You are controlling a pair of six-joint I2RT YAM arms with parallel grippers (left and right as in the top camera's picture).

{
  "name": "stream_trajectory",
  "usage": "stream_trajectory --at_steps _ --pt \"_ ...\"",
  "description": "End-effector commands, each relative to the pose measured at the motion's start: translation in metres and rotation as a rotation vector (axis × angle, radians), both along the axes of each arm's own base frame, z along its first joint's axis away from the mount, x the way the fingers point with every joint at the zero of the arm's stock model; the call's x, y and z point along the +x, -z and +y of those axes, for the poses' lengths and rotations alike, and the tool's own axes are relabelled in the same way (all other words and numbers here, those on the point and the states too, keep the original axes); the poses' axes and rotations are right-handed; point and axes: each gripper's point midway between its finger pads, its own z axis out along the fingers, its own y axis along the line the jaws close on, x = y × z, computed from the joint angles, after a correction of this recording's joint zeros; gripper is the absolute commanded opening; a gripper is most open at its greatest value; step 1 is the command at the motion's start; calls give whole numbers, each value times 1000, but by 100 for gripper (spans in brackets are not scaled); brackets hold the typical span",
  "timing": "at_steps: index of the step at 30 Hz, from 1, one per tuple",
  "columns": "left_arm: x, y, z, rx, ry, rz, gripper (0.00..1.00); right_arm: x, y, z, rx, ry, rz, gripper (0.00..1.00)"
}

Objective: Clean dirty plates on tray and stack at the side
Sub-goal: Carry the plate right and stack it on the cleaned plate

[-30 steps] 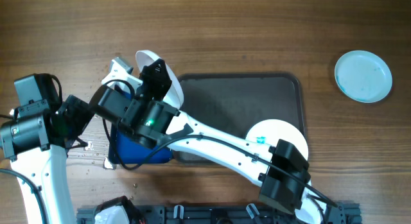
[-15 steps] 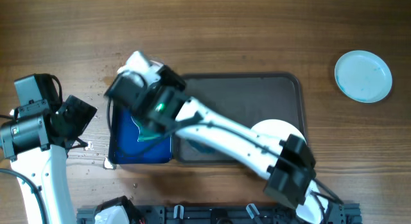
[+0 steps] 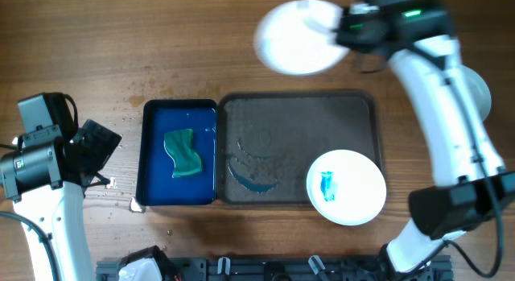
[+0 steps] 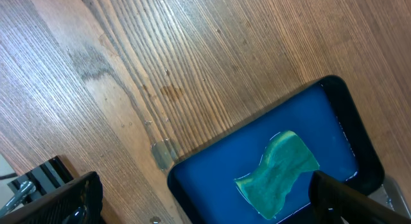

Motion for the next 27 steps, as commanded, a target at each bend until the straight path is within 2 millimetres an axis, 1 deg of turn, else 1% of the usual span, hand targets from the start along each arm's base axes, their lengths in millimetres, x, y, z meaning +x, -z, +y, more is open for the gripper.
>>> stream_trajectory --at_steps 1,2,3,5,8,12,15,17,19,22,27 --pt "2 -6 2 7 8 -19 100 -11 20 -78 53 174 97 4" --pt "2 -6 2 7 8 -18 100 -15 25 -103 56 229 117 4" --pt "2 -6 2 7 8 -18 100 -23 33 -132 59 299 143 4" --pt "2 -6 2 7 8 -18 100 -37 47 -171 68 398 183 4" --pt "2 -6 2 7 8 -18 100 -62 76 -215 88 539 252 4" --pt "2 -6 2 6 8 -17 100 -95 116 -261 133 714 309 4" --pt "2 -6 2 7 8 -18 100 -111 136 -278 150 763 331 4" --pt "2 -6 2 7 8 -18 100 -116 146 -284 144 780 333 4" --pt "2 -6 2 7 8 -17 100 -115 147 -286 149 799 322 4" --pt "1 -5 1 5 8 -12 100 -117 147 -294 157 873 308 4" --pt "0 -5 1 5 8 -11 100 -120 148 -307 147 902 292 4"
